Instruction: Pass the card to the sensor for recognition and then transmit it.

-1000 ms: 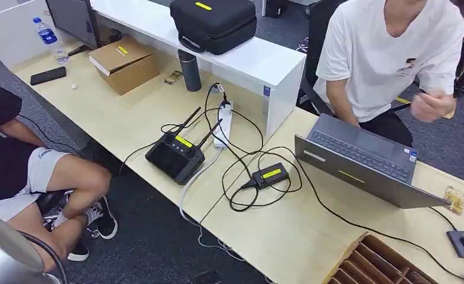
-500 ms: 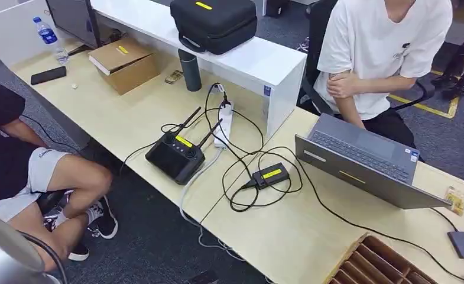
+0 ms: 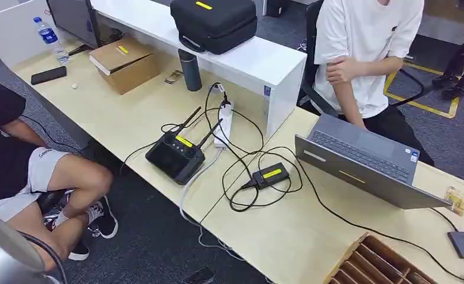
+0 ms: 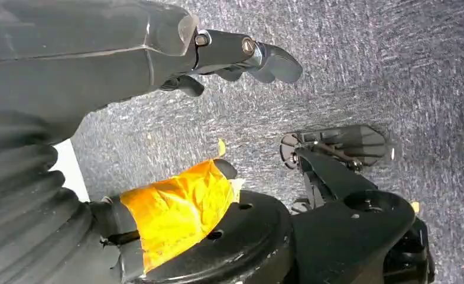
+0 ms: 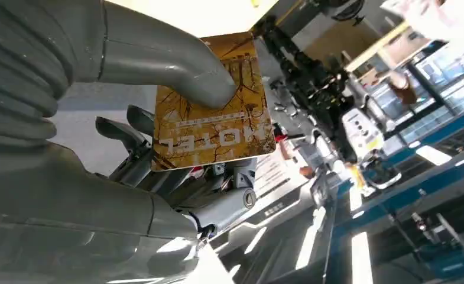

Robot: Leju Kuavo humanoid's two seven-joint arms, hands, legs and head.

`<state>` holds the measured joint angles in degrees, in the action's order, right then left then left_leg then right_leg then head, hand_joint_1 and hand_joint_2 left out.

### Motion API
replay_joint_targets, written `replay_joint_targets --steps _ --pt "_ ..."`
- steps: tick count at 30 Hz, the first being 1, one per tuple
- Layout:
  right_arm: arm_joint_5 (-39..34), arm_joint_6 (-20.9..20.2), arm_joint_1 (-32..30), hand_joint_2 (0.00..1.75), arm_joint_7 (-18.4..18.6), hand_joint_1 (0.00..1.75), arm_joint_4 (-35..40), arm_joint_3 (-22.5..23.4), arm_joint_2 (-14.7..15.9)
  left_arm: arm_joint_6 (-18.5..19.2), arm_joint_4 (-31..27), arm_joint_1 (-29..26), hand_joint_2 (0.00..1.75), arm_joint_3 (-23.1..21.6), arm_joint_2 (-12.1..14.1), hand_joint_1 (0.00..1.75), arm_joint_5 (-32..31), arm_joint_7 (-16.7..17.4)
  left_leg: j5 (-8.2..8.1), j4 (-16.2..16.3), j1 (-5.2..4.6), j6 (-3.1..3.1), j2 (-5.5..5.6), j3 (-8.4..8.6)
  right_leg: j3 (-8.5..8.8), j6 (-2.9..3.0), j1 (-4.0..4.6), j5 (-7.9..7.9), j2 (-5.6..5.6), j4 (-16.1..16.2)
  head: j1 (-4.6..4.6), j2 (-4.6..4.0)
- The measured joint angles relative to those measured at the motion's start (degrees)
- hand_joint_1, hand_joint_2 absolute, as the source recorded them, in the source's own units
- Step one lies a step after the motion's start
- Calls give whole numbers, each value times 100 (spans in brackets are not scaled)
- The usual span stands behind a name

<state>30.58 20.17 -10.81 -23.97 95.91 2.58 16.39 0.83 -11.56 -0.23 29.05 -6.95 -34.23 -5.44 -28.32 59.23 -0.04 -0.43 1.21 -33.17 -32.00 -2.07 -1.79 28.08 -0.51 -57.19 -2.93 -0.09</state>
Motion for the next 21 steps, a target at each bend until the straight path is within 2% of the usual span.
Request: replay_joint_targets --steps 5,9,15,21 --pt "42 -116 -361 175 -125 175 131 409 -162 -50 0 2 175 72 -28 0 0 -9 0 0 1 0 -11 3 1 1 0 0 -5 0 0 0" --pt "562 -9 -439 175 -129 175 -116 618 -376 -81 0 4 175 96 -33 0 -68 -9 0 -1 2 0 -12 5 2 1 1 0 -7 0 2 0" --pt "1250 435 -352 175 -79 175 -984 688 -671 -83 0 9 175 98 -33 0 -190 42 0 0 3 0 -14 5 3 1 3 -1 -10 0 -2 0" --pt "1703 743 -140 175 65 175 -1705 616 -839 -81 0 17 175 98 -31 0 -280 90 0 -1 3 0 -13 5 3 1 3 -1 -11 -1 0 0"
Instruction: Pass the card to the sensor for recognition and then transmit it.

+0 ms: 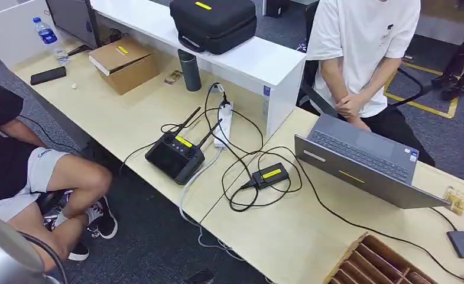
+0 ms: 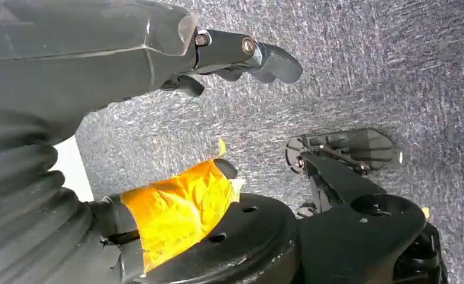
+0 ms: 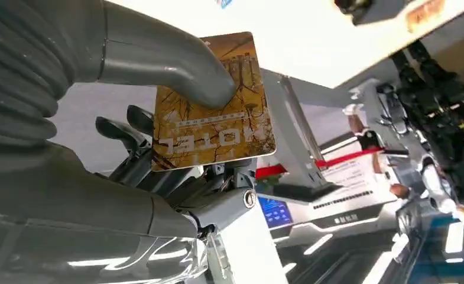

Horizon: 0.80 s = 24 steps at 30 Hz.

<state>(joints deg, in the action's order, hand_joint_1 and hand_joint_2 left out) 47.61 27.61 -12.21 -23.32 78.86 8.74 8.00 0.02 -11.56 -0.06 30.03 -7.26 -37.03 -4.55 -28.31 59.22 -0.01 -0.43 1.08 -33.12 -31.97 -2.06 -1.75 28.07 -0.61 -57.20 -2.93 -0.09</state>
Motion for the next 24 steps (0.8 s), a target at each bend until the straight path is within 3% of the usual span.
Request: replay_joint_targets --steps 24 --pt "57 328 500 175 256 175 -1372 -826 -131 37 0 23 175 0 7 0 -162 85 0 0 1 0 -2 1 1 0 0 0 -1 0 0 0"
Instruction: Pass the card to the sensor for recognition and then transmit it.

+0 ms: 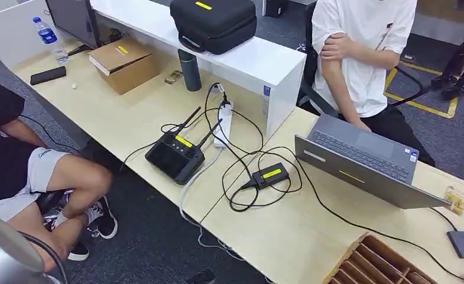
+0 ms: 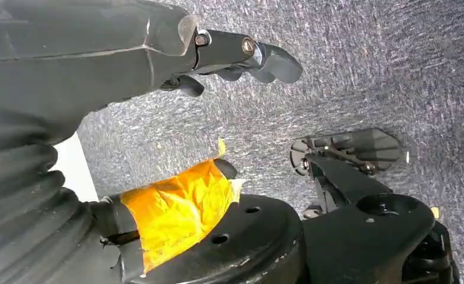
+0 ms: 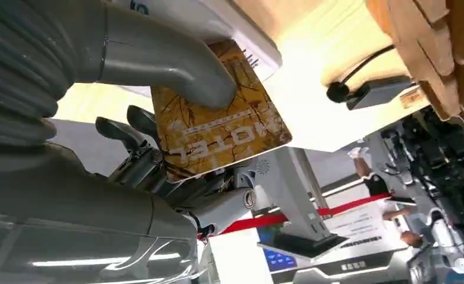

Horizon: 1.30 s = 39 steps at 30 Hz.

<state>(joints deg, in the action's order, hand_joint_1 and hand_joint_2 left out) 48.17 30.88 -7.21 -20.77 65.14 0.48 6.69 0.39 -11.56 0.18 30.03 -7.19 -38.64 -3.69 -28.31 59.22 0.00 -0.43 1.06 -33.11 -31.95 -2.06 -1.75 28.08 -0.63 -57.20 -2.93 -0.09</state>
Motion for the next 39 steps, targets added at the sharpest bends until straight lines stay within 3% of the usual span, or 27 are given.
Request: replay_joint_targets --steps 5,11,15,19,22,29,35,39 --pt "2 142 36 175 120 175 52 -99 22 28 0 -1 175 0 7 0 -55 9 0 0 -1 0 0 0 3 0 -1 -1 0 0 0 0" --pt "-9 411 197 175 312 175 941 -234 286 68 0 2 175 0 33 0 -168 9 1 2 -2 0 -3 4 4 0 -1 -2 -3 -1 0 0" --pt "116 163 399 175 506 175 1599 -273 465 90 0 1 175 2 52 0 -273 -2 1 1 -5 0 -10 -5 -4 3 -3 -7 -7 -4 -2 0" --pt "179 -462 1378 175 958 175 2022 -521 877 153 0 19 175 2 63 0 -389 -7 6 2 -5 1 -41 5 -4 0 -4 -20 -41 -6 2 0" --pt "417 -865 2160 175 1189 175 1993 -826 1021 197 0 46 175 0 79 0 -485 -11 17 2 -4 -2 -37 4 -2 -6 -3 -27 -41 -6 2 0" --pt "1371 -1185 4113 175 1900 175 912 -1997 970 260 0 97 175 0 96 0 -781 -48 29 2 0 11 -36 0 -7 7 0 -36 -41 -16 2 0" --pt "2051 -1375 5568 175 2330 175 -655 -2976 417 275 0 124 175 0 114 0 -1014 -63 34 2 7 17 -33 1 -13 11 7 -38 -39 -22 0 0" --pt "2472 -1552 6177 175 2544 175 -1582 -3510 31 288 0 130 175 -7 118 0 -1137 -63 34 2 9 18 -27 -2 -16 11 9 -37 -34 -23 0 0"
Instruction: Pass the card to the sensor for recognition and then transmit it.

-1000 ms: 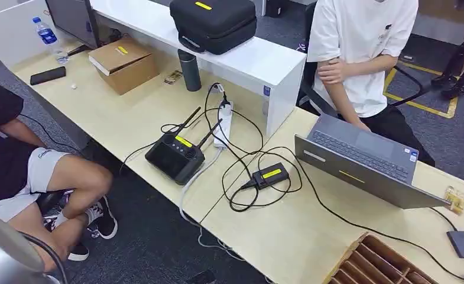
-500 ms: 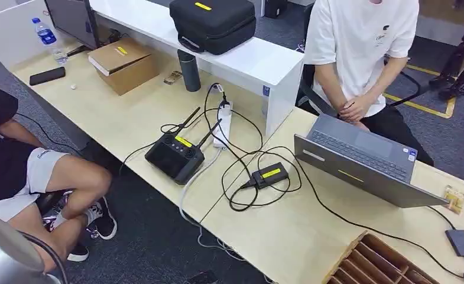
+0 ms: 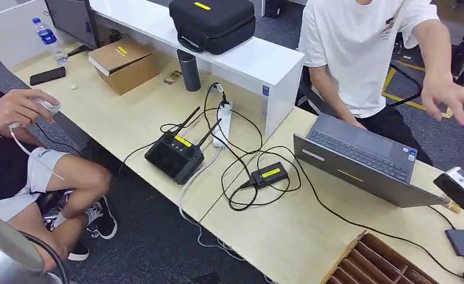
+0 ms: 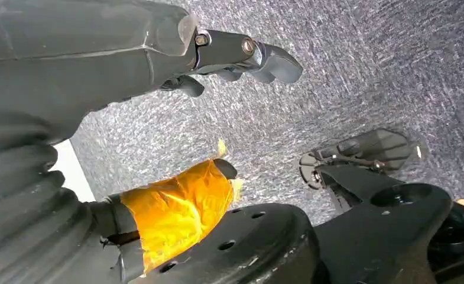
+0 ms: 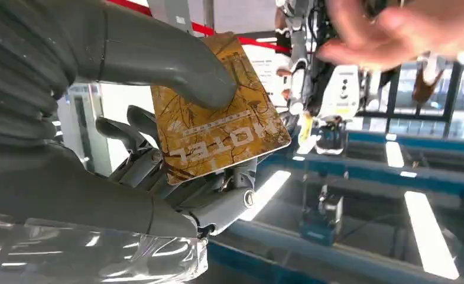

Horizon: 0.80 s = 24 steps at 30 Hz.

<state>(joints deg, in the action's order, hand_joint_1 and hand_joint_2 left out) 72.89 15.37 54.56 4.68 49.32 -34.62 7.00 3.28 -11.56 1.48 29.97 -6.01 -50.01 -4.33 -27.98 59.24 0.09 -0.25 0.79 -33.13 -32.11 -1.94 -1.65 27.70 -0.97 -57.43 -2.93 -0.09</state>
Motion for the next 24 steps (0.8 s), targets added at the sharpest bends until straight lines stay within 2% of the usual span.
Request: replay_joint_targets --steps 6,13,14,17,24 --pt "125 -20 397 175 195 175 -805 -324 -350 18 0 1 175 -33 2 0 -63 9 0 0 0 0 4 -6 -2 0 0 1 4 1 0 0" --pt "110 -4 419 175 195 175 -875 -335 -381 18 0 2 175 -35 2 0 -63 9 0 0 0 0 4 -6 -2 0 0 1 4 2 0 0" --pt "92 18 441 175 193 0 -957 -350 -412 26 0 2 175 -39 0 0 -70 9 0 0 0 0 4 -6 -2 0 0 1 4 2 0 0" --pt "31 151 459 175 127 0 -1278 -412 -508 158 0 2 175 -44 0 0 -116 -9 0 2 -1 0 3 -6 -2 0 -1 0 2 4 0 0" --pt "-24 288 425 175 131 0 -1507 -449 -508 55 0 -1 175 -46 -4 0 -123 26 0 2 0 0 2 -6 -9 0 0 0 2 4 0 0"
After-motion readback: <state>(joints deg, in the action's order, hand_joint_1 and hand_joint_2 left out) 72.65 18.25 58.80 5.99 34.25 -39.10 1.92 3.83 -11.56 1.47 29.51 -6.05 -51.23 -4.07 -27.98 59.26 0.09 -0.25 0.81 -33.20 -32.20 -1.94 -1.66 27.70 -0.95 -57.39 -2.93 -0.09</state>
